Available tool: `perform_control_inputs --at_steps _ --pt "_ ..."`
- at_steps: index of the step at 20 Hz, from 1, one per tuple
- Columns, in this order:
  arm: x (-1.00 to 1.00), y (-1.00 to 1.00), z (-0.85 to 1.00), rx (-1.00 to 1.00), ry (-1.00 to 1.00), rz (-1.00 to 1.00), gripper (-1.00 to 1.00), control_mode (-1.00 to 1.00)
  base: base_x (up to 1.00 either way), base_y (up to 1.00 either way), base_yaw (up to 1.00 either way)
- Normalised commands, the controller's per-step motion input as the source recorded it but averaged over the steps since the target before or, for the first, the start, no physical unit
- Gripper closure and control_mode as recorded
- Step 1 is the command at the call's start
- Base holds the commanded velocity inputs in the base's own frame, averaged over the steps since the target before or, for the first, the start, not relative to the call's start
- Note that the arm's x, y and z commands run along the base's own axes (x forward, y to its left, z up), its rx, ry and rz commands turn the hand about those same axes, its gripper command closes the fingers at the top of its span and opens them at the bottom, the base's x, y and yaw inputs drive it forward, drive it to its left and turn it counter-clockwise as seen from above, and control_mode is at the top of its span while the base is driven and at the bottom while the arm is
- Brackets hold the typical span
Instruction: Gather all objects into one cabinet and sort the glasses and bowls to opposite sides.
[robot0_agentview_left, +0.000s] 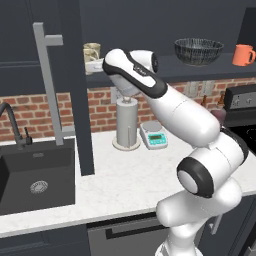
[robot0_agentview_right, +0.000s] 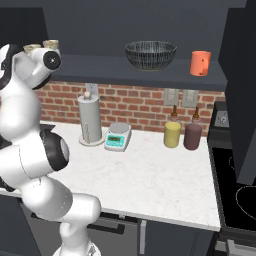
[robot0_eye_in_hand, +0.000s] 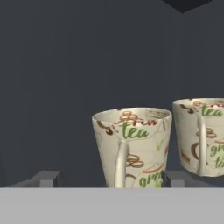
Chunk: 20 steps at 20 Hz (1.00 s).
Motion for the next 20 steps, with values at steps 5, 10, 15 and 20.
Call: perform_control_inputs --at_steps 5,10,15,20 --pt "-0.4 -0.25 0.0 0.0 -0.07 -0.02 -1.0 -1.0 0.0 0.0 0.0" --pt "-0.64 -0.75 0.0 0.03 -0.08 -0.18 -1.0 -1.0 0.0 0.0 0.0" --pt "-0.22 -0.85 0.09 0.0 -0.01 -0.27 -1.0 -1.0 0.0 0.0 0.0" --pt "-0.06 -1.0 0.22 0.02 0.0 -0.25 -1.0 -1.0 0.0 0.0 0.0"
